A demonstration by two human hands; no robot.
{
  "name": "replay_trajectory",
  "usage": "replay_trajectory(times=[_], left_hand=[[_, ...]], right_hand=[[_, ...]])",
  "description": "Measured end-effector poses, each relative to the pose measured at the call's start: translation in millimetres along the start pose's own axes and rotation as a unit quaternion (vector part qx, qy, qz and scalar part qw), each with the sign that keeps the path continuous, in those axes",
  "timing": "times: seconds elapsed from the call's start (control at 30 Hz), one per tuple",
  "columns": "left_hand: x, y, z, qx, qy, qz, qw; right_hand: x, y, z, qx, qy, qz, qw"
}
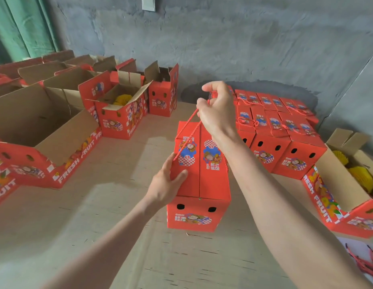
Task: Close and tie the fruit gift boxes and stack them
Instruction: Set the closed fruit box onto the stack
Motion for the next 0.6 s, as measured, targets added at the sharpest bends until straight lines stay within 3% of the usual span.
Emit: replay_trajectory(times=[0.13, 0.27, 0.43, 0.53, 0.6], left_hand=[[-8, 0, 9, -0.03, 0.007, 0.014, 0.999], [-5, -8, 26, -0.101, 0.023, 0.036, 0.994], [-3, -17, 41, -0.09, 0.052, 0.044, 0.994], [-5, -20, 45, -0.104, 0.049, 0.044, 0.992], [-3, -21, 46, -0.104, 0.043, 0.039, 0.993]], right_hand=[[-1, -6, -10, 0.019, 0.036, -0.016, 0.999], [-2, -17, -31, 0.046, 0.026, 0.032, 0.998], [7, -20, -59, 0.121, 0.063, 0.062, 0.989], [35, -20, -78, 0.194, 0.176, 0.096, 0.96], [61, -28, -108, 0.302, 0.182, 0.173, 0.92]])
Point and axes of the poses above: each hand's wrist, its own x-axis away from the middle knuckle, its own y-axis out of the back of the hand, z = x × y, the point moved 4 cm from there along -x, towards the middle knuckle, and after that the axes turned 13 degrees about -y, right-handed, at the moved point
